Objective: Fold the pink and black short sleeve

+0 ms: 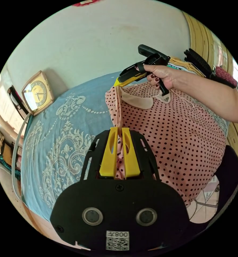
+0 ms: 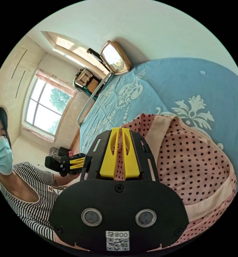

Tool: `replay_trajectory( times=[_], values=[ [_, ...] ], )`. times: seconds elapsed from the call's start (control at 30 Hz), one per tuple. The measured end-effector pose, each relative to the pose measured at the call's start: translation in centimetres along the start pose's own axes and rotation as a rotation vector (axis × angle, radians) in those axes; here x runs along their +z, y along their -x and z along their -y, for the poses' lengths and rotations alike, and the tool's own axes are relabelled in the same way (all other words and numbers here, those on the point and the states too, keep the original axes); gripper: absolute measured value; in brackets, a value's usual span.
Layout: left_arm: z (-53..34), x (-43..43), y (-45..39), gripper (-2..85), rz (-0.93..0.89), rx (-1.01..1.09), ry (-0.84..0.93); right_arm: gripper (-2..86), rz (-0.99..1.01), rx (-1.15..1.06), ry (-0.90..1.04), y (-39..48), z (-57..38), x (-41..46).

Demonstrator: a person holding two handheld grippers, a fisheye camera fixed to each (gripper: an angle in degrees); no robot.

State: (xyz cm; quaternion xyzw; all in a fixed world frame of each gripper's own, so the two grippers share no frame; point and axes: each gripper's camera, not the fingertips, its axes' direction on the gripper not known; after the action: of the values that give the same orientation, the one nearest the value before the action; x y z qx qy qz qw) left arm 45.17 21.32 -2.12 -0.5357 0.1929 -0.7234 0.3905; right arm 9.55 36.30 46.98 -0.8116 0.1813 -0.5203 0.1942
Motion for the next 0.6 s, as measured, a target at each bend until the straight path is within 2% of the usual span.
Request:
replay_trajectory(
  times=[0.27,0.43,0.6],
  values=[
    [0.8,1.1,-5.8,2.6,0.048,0.184,0.117,5.1,-0.075,0.156,0.057,-6.5,-3.9,-1.6],
    [1.0,0.5,-6.8,1.9,0.064,0.181,0.127,3.3,-0.176,0.074,-0.013,-4.0,-3.6,-2.4],
    [1.0,0.1,-8.8,1.3,0.078,0.247,0.14,0.7,-0.261,-0.055,0.12,-1.3,-1.4,2.7]
  ],
)
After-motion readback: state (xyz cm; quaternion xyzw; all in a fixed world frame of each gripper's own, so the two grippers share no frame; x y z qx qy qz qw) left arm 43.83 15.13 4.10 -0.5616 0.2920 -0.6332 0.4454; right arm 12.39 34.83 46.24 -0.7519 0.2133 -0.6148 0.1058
